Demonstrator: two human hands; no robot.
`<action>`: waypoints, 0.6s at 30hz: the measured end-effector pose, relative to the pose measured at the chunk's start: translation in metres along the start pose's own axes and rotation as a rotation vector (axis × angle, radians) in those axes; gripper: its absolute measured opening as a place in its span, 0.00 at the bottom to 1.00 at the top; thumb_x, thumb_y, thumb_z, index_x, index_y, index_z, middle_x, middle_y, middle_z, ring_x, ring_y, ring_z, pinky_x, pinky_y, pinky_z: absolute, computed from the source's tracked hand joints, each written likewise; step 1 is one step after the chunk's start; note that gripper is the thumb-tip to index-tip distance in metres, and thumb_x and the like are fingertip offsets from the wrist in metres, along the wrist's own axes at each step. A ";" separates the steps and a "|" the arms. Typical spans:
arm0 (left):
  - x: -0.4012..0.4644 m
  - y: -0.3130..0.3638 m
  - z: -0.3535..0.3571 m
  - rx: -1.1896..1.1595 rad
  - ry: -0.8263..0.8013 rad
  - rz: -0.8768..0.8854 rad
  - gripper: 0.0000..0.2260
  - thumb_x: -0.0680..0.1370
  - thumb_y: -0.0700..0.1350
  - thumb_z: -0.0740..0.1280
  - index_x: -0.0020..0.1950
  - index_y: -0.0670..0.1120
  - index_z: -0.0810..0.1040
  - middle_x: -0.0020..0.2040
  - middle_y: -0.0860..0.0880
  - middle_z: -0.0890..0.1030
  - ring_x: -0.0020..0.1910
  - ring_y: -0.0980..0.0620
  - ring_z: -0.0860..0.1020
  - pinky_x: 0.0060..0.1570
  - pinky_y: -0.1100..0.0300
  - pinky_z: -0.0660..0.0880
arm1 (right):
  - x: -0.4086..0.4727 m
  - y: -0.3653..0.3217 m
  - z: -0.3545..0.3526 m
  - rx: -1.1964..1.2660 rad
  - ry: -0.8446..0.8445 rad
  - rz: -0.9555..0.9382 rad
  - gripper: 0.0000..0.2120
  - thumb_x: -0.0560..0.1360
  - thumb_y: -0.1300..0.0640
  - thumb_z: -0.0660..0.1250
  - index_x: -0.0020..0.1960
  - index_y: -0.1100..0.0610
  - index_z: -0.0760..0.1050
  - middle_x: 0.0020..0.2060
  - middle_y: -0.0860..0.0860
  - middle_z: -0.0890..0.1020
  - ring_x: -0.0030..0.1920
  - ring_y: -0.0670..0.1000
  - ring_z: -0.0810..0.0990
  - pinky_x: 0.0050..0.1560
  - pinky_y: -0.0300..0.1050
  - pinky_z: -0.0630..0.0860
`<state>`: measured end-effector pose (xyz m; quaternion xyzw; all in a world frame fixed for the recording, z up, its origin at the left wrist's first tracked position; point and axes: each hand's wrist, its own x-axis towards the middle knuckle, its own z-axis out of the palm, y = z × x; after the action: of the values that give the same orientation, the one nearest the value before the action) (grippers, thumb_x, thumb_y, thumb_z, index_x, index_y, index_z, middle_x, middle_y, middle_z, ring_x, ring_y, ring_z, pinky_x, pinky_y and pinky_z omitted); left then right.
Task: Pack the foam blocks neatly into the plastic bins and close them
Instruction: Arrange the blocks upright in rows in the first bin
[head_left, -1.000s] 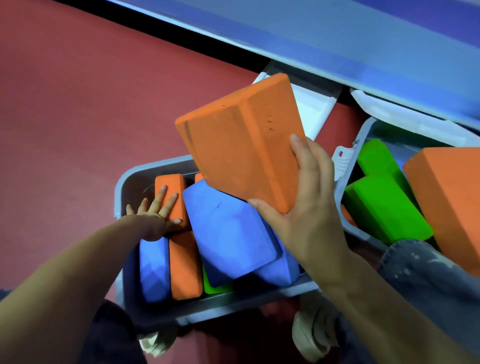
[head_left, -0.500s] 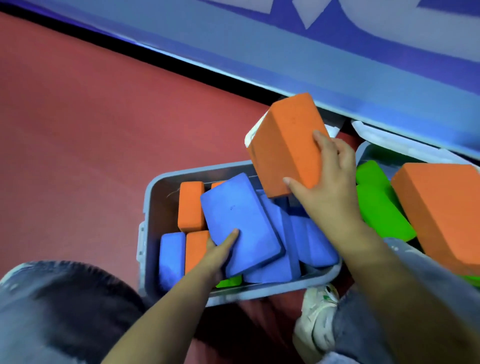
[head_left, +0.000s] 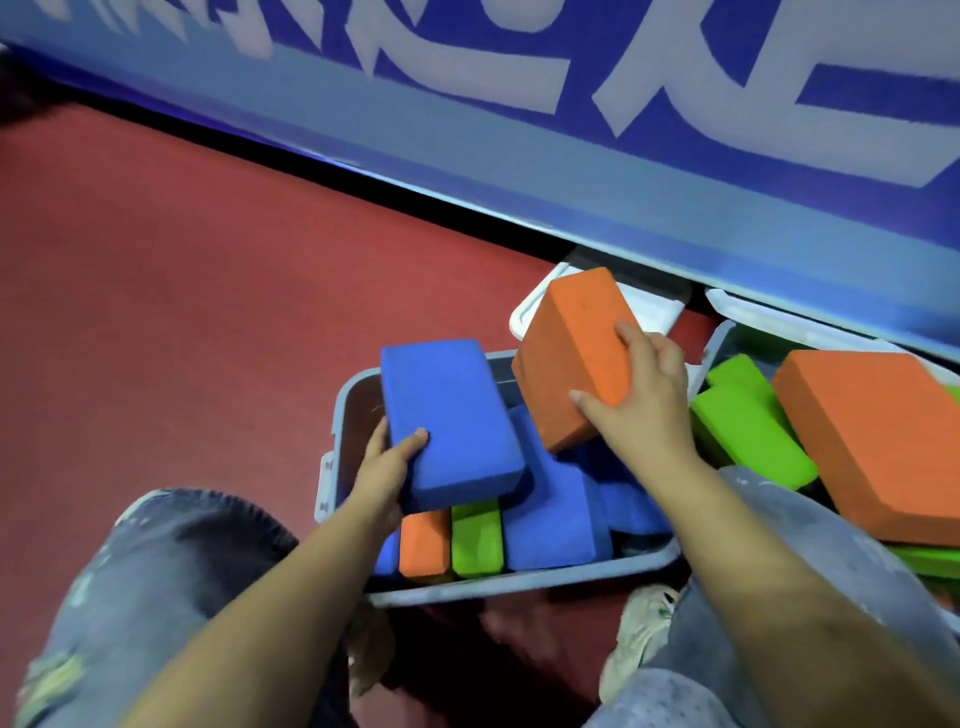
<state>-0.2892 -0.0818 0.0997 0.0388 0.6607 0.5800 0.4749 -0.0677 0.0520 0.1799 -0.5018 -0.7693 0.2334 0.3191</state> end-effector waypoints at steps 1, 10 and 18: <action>0.002 0.007 -0.014 -0.001 0.016 0.024 0.19 0.76 0.41 0.68 0.65 0.55 0.72 0.59 0.50 0.81 0.52 0.45 0.80 0.49 0.42 0.77 | -0.003 -0.001 0.003 -0.006 -0.022 -0.032 0.40 0.64 0.54 0.78 0.72 0.55 0.64 0.66 0.58 0.65 0.66 0.59 0.65 0.68 0.45 0.59; 0.019 -0.001 -0.103 0.379 0.286 -0.092 0.27 0.78 0.38 0.66 0.74 0.48 0.61 0.66 0.40 0.73 0.58 0.37 0.76 0.57 0.41 0.74 | -0.011 0.002 0.011 -0.018 -0.112 -0.104 0.38 0.66 0.52 0.76 0.72 0.51 0.64 0.68 0.54 0.64 0.69 0.55 0.62 0.69 0.46 0.60; 0.013 -0.004 -0.098 0.797 0.378 -0.103 0.31 0.76 0.43 0.67 0.76 0.47 0.56 0.68 0.35 0.63 0.64 0.32 0.68 0.64 0.41 0.68 | -0.010 -0.004 0.017 0.018 -0.068 -0.103 0.37 0.66 0.52 0.76 0.71 0.51 0.65 0.69 0.54 0.64 0.69 0.55 0.63 0.70 0.47 0.61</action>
<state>-0.3598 -0.1467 0.0769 0.0793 0.9090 0.2524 0.3221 -0.0795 0.0401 0.1683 -0.4502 -0.8025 0.2406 0.3088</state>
